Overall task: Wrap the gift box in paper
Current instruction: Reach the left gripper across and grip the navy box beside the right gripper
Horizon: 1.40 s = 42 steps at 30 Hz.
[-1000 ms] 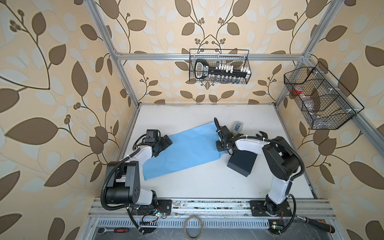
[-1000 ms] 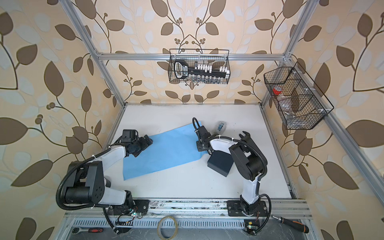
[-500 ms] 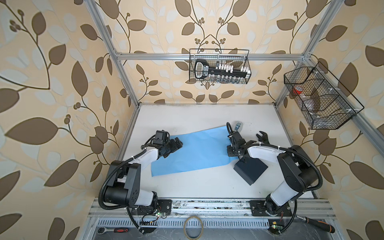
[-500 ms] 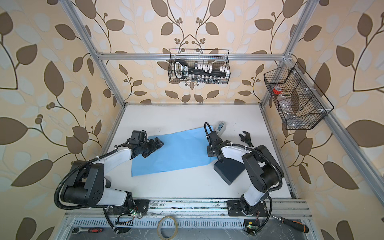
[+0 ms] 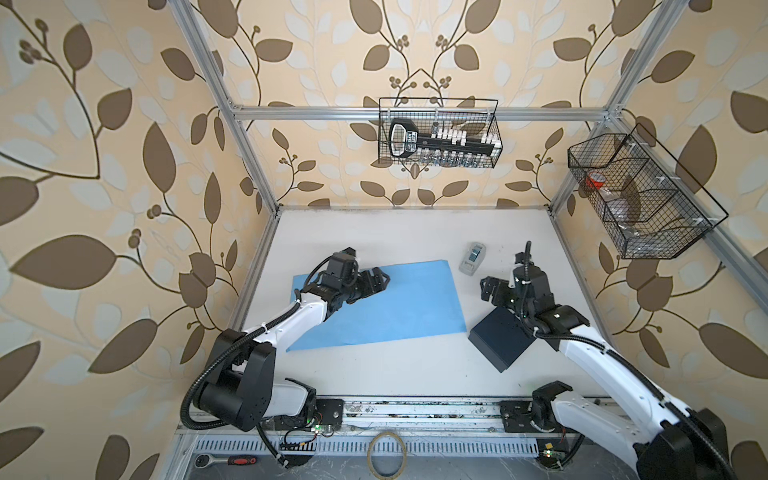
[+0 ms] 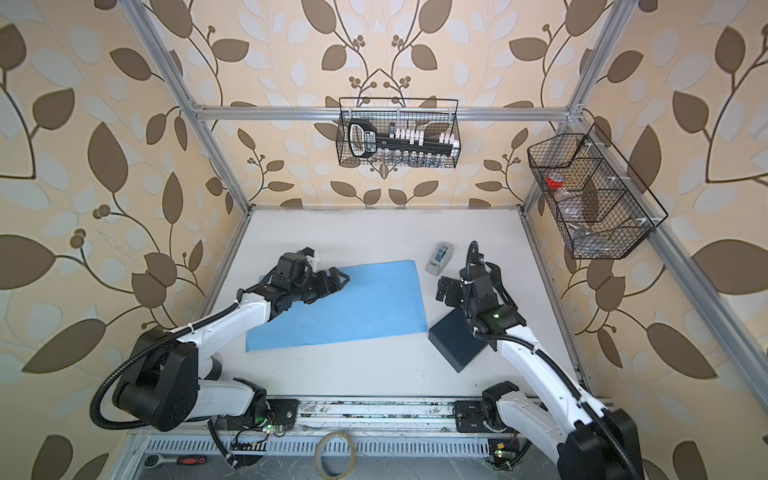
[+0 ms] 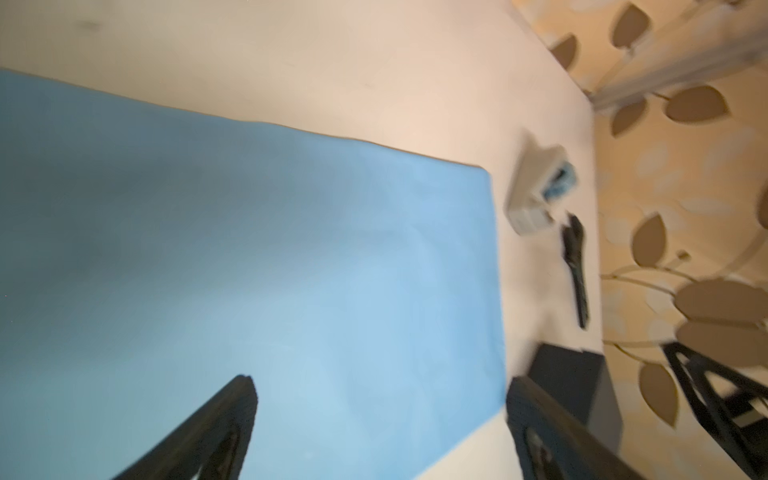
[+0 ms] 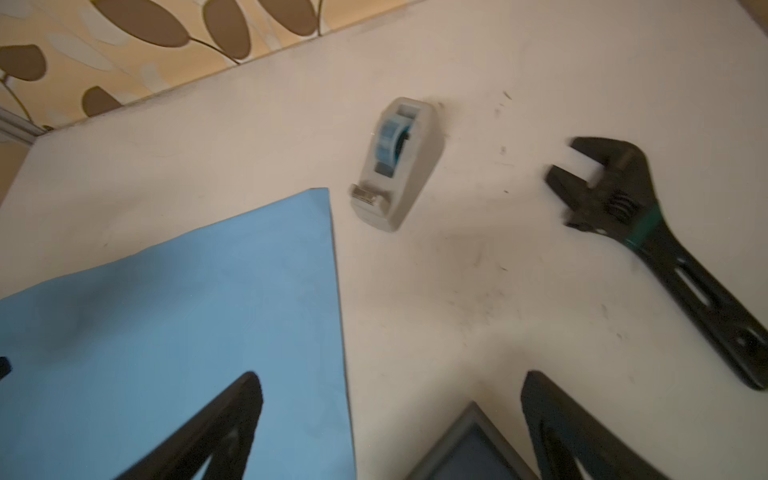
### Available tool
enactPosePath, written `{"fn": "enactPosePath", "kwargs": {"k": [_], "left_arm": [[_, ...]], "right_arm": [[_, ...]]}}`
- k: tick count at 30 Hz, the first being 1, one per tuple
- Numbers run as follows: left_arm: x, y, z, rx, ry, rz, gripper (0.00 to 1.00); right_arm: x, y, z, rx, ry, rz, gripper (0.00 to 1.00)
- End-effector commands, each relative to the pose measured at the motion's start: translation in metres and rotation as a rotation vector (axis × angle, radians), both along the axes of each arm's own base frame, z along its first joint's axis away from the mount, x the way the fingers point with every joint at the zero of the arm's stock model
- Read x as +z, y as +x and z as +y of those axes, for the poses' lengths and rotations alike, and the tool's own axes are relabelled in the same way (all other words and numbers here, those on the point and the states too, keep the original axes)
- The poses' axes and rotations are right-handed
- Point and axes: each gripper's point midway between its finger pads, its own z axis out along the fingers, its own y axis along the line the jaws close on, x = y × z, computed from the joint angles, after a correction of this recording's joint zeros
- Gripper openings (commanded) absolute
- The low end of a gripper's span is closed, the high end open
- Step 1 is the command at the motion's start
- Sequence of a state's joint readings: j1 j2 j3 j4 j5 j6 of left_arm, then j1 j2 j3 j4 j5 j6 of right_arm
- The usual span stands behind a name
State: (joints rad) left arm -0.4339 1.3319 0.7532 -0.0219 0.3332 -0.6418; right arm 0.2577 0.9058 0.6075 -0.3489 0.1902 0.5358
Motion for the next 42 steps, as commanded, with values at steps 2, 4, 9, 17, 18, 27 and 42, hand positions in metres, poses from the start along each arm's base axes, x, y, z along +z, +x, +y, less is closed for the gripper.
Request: {"fn": "enactPosePath", "kwargs": {"k": [2, 4, 9, 17, 18, 27, 42], "left_arm": [[0.035, -0.034, -0.08, -0.22, -0.087, -0.052, 0.96], [0.037, -0.048, -0.109, -0.312, -0.078, -0.047, 0.96], [0.024, -0.071, -0.171, -0.498, -0.06, 0.018, 0.96], [-0.009, -0.098, -0.234, -0.65, -0.009, 0.113, 0.96], [-0.013, -0.099, -0.24, -0.661, -0.009, 0.119, 0.96], [-0.039, -0.101, -0.262, -0.698, -0.018, 0.182, 0.85], [-0.016, -0.115, -0.269, -0.676, -0.202, 0.223, 0.72]], "right_arm": [[-0.03, -0.046, -0.049, -0.252, -0.008, 0.114, 1.0], [-0.031, -0.062, -0.067, -0.343, -0.047, 0.114, 1.0], [-0.057, -0.093, -0.08, -0.473, -0.024, 0.196, 1.0], [-0.083, -0.112, -0.06, -0.431, 0.084, 0.284, 0.99], [-0.083, -0.109, -0.053, -0.393, 0.103, 0.277, 0.99], [-0.095, -0.083, 0.01, -0.059, 0.294, 0.264, 0.89], [-0.074, -0.071, 0.036, 0.137, 0.382, 0.198, 0.79]]}}
